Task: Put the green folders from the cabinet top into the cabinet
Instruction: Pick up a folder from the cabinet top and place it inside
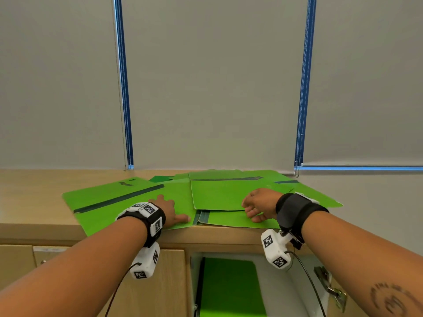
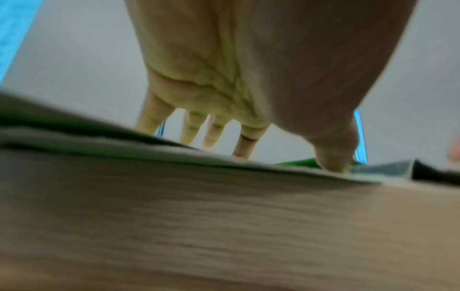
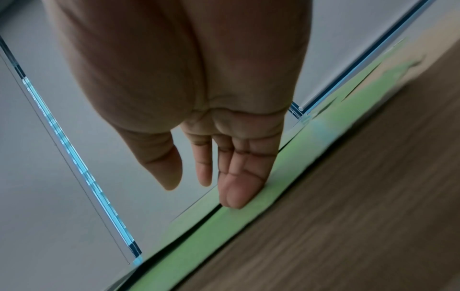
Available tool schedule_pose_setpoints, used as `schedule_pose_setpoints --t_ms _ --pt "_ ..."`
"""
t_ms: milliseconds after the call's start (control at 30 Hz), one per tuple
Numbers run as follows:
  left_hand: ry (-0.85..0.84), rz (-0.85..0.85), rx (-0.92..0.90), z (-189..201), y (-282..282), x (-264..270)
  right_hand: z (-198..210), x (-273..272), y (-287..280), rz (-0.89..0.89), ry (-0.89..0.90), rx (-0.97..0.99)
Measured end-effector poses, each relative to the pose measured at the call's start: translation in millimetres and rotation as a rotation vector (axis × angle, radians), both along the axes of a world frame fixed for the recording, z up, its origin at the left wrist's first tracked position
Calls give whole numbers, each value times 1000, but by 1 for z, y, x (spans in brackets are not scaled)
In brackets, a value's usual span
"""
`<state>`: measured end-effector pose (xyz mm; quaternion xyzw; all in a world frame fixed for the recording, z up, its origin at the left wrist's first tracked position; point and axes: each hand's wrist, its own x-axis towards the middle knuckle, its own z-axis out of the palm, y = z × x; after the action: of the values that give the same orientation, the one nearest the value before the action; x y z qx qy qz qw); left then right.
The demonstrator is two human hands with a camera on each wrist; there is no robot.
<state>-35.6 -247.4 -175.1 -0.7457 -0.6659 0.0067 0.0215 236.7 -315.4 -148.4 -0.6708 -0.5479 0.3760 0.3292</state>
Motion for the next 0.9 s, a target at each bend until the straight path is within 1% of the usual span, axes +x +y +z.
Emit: schedule_pose_setpoints --t_ms 67,100,200,267,300,367,400,467,567,633,700,800,867,900 --pt "-70 -21 -82 0 -5 -4 -3 -1 1 -8 4 -15" --pt "-51 -42 -99 2 -7 -6 -5 -1 3 -15 5 -11" --pt "126 -95 -77 10 -12 -12 -7 0 5 -31 -2 -1" --pt "214 -107 -83 17 -13 -13 -9 0 6 -26 -20 6" --pt "225 -126 -101 23 -15 -15 -9 -1 6 -20 -35 11" --pt "184 -151 -142 39 -19 -20 -10 0 5 -7 -68 23" --pt "167 -160 -127 47 -21 -23 -10 0 5 1 -84 28" --pt "125 -177 8 63 -23 -31 -10 -1 4 15 -96 30" --pt "48 -127 194 83 -22 -36 -9 -2 7 26 -69 19" --pt "2 -94 303 100 -26 -36 -7 -3 9 35 -132 7" --pt "2 -63 418 117 -34 -34 -7 -2 10 41 -203 3" --pt "-31 -48 560 137 -45 -29 -2 -4 5 59 -223 9" --pt "-100 -71 636 146 -54 -21 7 -7 1 66 -212 69" --pt "-145 -84 664 148 -59 -14 12 -11 -1 68 -157 129"
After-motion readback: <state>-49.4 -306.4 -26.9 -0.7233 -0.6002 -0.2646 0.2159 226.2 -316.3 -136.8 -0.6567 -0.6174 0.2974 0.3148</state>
